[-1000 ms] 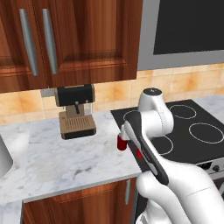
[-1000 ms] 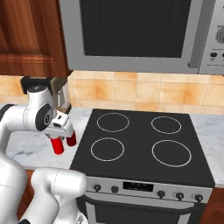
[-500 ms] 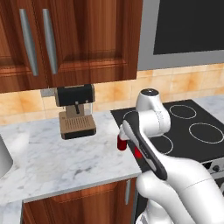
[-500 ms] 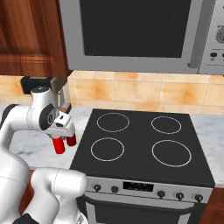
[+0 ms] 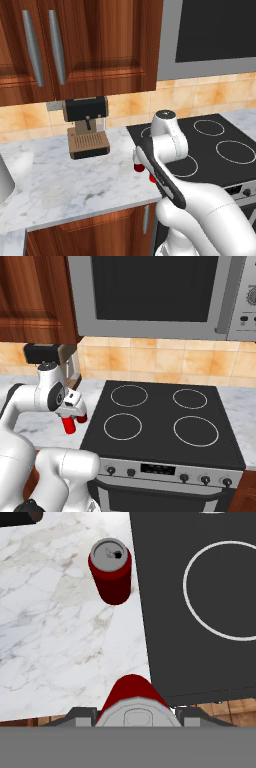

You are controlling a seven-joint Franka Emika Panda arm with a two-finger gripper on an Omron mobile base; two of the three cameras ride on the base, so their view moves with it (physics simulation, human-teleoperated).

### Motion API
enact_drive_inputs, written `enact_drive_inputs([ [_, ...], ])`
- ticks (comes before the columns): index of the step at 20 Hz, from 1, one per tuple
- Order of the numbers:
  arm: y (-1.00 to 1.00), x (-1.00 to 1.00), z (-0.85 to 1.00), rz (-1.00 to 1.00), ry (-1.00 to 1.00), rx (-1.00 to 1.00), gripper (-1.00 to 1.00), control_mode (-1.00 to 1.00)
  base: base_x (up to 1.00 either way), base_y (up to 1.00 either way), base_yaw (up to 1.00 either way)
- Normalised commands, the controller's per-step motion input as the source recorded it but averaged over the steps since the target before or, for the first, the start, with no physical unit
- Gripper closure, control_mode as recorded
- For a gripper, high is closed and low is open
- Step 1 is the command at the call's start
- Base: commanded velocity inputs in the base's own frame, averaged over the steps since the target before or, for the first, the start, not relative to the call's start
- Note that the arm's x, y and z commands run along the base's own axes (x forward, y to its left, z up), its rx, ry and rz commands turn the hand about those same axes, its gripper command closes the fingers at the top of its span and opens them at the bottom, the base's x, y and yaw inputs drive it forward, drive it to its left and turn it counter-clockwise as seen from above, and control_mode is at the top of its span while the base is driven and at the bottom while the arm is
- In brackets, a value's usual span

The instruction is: Four empty soda cans are scattered around the kitchen. Gather all the cans and cluster them next to the stove for recycling.

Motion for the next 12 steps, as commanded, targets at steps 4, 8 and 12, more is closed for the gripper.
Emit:
enact_drive_inputs([
  [4,0.00,0.29,0.00,0.00,0.00,0.00,1.00,-1.00,0.00,0.00,0.00],
  [8,0.00,0.10,0.00,0.00,0.00,0.00,1.00,-1.00,0.00,0.00,0.00],
  [12,0.00,0.00,-0.13,0.00,0.00,0.00,1.00,-1.00,0.00,0.00,0.00],
])
